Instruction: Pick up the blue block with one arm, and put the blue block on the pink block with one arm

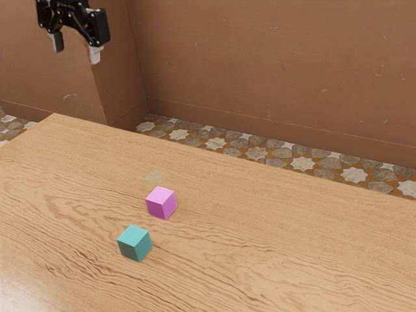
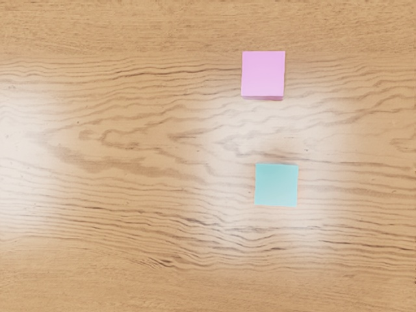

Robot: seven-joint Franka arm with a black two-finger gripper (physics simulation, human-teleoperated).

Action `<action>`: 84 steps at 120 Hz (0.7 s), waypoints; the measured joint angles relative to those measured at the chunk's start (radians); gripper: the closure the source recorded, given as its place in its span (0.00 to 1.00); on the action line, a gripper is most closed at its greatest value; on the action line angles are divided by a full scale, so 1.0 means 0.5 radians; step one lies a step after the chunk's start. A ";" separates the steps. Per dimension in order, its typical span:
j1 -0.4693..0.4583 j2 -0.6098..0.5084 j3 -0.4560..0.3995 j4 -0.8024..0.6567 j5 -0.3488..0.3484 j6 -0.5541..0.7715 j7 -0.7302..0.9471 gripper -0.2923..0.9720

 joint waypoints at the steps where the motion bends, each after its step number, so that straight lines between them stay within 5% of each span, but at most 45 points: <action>1: -0.001 0.001 0.001 -0.001 0.000 0.006 -0.001 0.23; 24: -0.044 0.038 -0.013 -0.105 0.062 0.121 -0.023 0.23; 66: -0.009 0.010 0.063 -1.080 0.087 0.731 -0.060 0.23; 84: -0.015 0.008 0.069 -1.378 -0.010 1.030 -0.095 0.23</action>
